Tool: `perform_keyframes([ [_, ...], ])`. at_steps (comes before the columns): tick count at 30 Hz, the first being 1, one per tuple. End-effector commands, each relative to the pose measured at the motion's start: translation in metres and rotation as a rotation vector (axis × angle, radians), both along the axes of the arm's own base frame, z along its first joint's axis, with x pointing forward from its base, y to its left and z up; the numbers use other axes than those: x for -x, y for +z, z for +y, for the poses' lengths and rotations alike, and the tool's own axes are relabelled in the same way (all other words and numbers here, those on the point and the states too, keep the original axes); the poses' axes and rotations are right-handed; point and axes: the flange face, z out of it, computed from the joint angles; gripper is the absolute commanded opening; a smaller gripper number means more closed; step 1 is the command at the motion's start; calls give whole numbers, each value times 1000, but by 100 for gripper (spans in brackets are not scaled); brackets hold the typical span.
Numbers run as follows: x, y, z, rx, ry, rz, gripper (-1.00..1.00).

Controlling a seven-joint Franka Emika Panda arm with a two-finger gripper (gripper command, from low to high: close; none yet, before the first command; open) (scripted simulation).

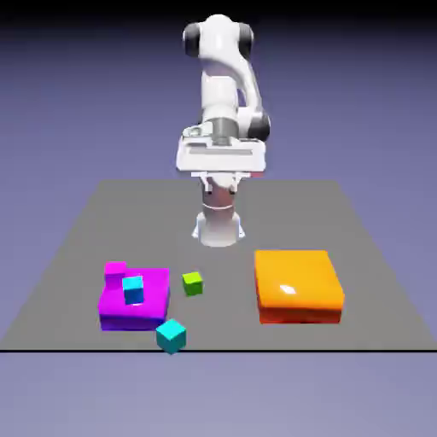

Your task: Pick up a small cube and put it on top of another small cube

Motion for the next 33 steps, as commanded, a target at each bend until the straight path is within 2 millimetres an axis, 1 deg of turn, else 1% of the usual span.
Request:
perform_keyframes([
  [1,-7,-7,-4,4,16,31,0],
  [7,-47,-57,-27,31,124,212,0],
  [12,-74,-105,-46,60,224,350,0],
  [18,-97,-162,-68,107,353,493,0],
  [23,-112,-204,-88,160,468,590,0],
  [29,-128,-243,-110,244,618,679,0],
  [31,-133,-252,-117,279,672,702,0],
  [33,-134,-254,-118,285,681,705,0],
])
